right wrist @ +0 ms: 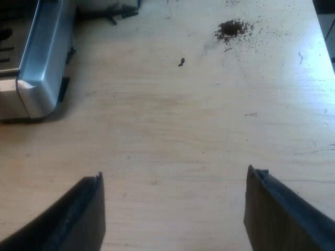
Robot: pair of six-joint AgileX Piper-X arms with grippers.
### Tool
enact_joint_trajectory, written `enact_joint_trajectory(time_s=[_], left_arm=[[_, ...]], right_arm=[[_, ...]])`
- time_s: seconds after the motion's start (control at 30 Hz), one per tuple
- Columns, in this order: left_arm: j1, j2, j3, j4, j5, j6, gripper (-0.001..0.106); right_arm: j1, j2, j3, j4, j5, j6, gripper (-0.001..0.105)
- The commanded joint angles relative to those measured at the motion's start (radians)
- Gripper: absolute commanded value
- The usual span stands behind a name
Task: Grind coffee beans and then tamp
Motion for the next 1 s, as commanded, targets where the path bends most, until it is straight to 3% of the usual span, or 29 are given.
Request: enact_joint_trajectory(time_s=[0.03,0.27,0.37,0.5,0.67,0.83,1.0], left_arm=[[0.000,-0.137,0.001,-0.020,-0.004,-0.010,0.082],[0.000,-0.127,-0.007,-0.007,0.001,-0.018,0.082],[-0.004,-0.105,-0.024,-0.003,0.038,-0.036,0.082],[-0.047,-0.063,-0.054,-0.003,0.077,-0.038,0.082],[-0.128,-0.008,-0.083,-0.007,0.119,-0.038,0.082],[-0.201,0.047,-0.086,-0.066,0.240,-0.038,0.082],[-0.256,0.097,-0.081,-0.131,0.356,-0.031,0.082]], right_arm=[[-0.001,-0.045,-0.005,-0.006,0.002,-0.003,0.059],[-0.001,-0.031,-0.019,-0.003,-0.004,0.043,0.059],[-0.001,0.005,-0.057,0.018,-0.013,0.046,0.059],[0.043,0.073,-0.122,0.018,-0.037,0.065,0.059],[0.130,0.164,-0.200,0.026,-0.039,0.041,0.059],[0.220,0.260,-0.298,0.033,-0.056,-0.016,0.059],[0.305,0.326,-0.329,0.033,-0.118,-0.077,0.059]])
